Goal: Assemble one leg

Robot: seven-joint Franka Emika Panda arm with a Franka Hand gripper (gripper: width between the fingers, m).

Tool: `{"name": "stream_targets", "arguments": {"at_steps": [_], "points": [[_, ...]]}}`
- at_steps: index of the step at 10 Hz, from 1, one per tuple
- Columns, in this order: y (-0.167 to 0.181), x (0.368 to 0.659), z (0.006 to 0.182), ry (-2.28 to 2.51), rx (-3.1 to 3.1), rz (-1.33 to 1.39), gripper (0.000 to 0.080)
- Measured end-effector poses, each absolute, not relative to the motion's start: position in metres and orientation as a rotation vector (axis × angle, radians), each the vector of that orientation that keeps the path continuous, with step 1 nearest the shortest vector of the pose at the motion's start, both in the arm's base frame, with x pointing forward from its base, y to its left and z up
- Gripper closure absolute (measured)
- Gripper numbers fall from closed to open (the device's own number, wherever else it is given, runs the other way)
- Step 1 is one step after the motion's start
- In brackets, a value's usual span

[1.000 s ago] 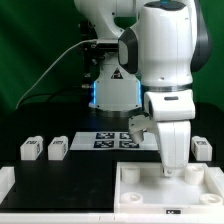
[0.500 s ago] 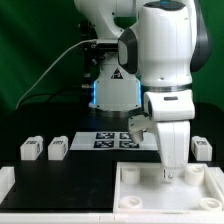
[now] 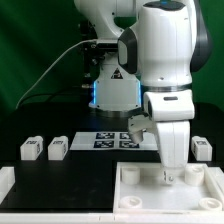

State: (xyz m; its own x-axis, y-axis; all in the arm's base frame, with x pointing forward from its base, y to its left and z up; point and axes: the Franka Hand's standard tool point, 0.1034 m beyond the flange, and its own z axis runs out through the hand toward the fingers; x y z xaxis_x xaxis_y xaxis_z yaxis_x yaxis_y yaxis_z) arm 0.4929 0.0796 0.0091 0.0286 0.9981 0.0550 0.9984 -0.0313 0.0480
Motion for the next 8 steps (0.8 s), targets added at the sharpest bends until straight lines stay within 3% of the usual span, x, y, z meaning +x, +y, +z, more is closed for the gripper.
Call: {"name": "stream_targets", "arguments": {"at_steps": [3,5,8], "points": [[0.079,0.493,0.009,-2.183,-2.252,-0.115,0.015],[0.077,0.496,0.033,-2.067,-2.38,-0.128,0.015],[0.104,0.477,0.052,-1.632,-2.685,-0.203,0.015]]}}
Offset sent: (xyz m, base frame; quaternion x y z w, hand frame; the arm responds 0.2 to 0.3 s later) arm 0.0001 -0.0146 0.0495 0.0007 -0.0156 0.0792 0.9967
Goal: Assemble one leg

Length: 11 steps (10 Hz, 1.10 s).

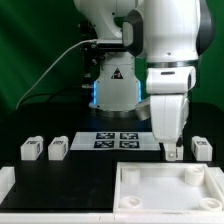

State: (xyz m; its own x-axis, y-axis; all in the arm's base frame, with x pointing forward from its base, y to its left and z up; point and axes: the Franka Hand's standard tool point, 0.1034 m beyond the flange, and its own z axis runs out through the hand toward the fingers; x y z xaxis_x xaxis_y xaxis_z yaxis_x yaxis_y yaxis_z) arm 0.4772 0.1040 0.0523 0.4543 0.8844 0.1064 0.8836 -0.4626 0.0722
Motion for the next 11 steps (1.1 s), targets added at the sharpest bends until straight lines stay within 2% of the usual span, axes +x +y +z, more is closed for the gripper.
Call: {"name": "stream_targets", "arguments": {"at_steps": [2,5,8,9,11], "points": [[0.121,0.477,0.059,1.265,2.882,0.263,0.015],[0.123,0.476,0.058,0.859,3.065,0.256,0.015],[0.159,0.463,0.067,0.145,3.247,0.233,0.015],[0.171,0.458,0.065,0.081,3.256,0.209,0.015],[0.169,0.458,0.065,0.129,3.25,0.173,0.015]]}}
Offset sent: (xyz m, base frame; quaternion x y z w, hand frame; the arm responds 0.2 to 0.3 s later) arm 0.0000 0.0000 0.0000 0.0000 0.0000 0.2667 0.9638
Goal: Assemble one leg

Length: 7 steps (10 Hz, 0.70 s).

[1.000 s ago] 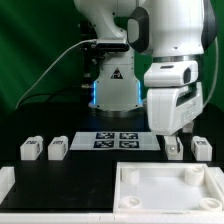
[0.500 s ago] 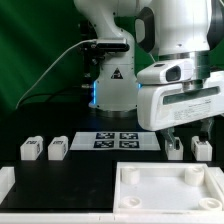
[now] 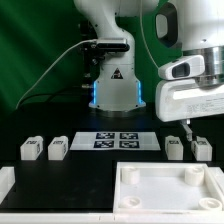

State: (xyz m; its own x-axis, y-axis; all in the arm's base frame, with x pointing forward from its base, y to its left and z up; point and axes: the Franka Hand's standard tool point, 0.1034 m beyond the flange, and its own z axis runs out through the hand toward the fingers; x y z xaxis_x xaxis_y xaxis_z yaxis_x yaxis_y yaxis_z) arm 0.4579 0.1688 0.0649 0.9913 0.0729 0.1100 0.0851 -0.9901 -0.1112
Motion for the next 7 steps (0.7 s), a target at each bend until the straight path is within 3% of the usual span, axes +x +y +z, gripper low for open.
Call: {"name": "stream_targets", "arguments": {"at_steps": [2,5,7], "points": [[0.167,0.449,0.063,-0.137,-3.042,0.18,0.015],[0.167,0.436,0.046,-0.055,-2.995,0.779,0.015],[0.164,0.434,0.043,-0.056,-2.938,1.008,0.015]]}}
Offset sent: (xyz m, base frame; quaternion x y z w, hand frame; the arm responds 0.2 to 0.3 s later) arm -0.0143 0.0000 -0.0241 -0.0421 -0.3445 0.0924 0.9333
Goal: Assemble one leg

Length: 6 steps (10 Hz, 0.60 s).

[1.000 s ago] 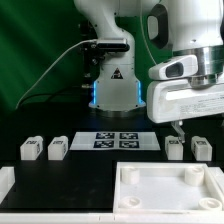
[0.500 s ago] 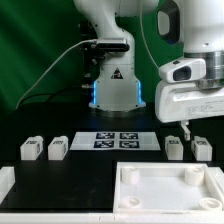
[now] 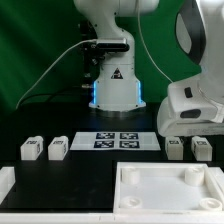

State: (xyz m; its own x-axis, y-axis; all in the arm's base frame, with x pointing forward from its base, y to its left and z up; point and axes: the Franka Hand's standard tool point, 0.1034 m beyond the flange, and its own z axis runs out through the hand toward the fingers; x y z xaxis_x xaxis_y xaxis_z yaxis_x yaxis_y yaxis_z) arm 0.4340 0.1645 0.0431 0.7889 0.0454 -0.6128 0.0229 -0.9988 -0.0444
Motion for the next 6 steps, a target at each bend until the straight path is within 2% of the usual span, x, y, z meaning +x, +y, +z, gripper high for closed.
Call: {"name": "stream_targets", "arguments": {"at_steps": [2,6], "points": [[0.163,0.429,0.041,-0.057,-2.849,1.276,0.015],[0.181,0.413,0.027,-0.016,-2.87,1.308,0.015]]}}
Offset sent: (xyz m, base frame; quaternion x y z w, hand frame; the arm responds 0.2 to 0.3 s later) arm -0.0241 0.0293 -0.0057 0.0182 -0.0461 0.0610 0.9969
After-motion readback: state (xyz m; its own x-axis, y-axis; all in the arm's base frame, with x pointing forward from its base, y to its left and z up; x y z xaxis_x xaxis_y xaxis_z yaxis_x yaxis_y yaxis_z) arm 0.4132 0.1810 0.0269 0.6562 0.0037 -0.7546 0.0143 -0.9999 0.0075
